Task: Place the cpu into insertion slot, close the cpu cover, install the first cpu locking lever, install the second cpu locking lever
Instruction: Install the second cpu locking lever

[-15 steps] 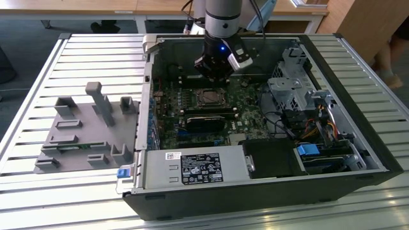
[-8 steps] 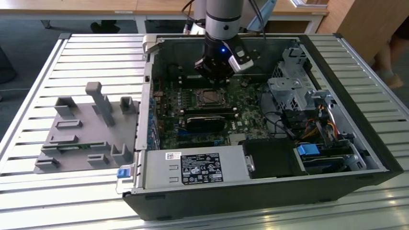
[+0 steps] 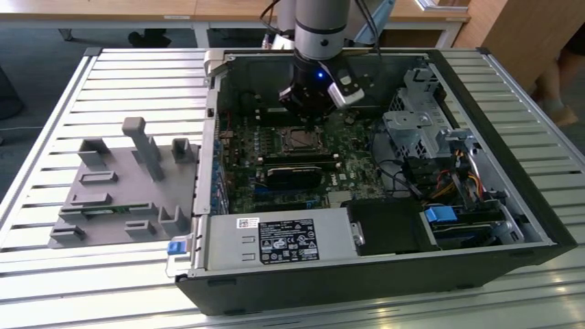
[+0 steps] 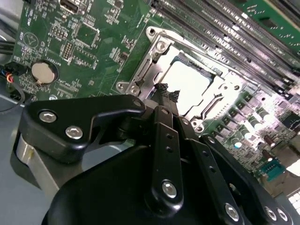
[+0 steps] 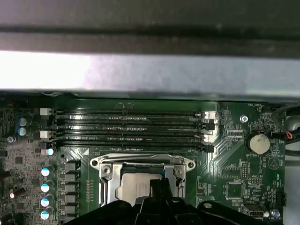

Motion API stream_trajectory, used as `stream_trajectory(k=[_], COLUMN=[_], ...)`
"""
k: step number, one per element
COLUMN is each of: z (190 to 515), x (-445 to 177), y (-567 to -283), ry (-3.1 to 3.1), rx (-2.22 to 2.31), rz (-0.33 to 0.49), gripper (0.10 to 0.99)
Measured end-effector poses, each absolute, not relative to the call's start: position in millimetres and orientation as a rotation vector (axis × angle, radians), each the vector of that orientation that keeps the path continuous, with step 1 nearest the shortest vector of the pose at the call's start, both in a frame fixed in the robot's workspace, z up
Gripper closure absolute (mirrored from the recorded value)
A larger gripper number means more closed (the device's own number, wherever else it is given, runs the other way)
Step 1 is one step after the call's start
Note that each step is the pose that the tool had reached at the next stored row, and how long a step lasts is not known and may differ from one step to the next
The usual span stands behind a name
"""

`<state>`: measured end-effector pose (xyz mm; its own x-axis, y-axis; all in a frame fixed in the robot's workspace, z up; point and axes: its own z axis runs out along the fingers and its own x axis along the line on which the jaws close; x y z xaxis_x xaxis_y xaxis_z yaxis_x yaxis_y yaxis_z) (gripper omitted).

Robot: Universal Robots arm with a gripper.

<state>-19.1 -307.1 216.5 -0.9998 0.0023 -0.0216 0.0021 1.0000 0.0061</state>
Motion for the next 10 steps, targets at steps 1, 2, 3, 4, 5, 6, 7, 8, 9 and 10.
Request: stream_trajectory(k=[1,2,3,4,5,6,7,8,9,10], z=[216.9,217.8,219.4,221.8,224.6,227.7,231.2,234.9,238.8,241.3], x=[-19.1,-19.1,-19.1,-19.1,-19.1,-19.1,-19.1,-19.1,-19.1,-19.0], y=[-307.7,-308.0,-308.2,-308.4,-308.5,-308.6,-308.7,-308.7,-308.8,-309.0], ry=[3.12,3.12,3.12,3.12,3.12,3.12,3.12,3.12,3.12,3.12], rx=[0.003,0.003,0.004,0.004,0.004,0.004,0.004,0.004,0.003,0.003], rz=[0.01,0.009,0.01,0.01,0.01,0.01,0.01,0.01,0.01,0.01], gripper=[0.98,0.98,0.98,0.98,0.98,0.98,0.98,0.98,0.98,0.98])
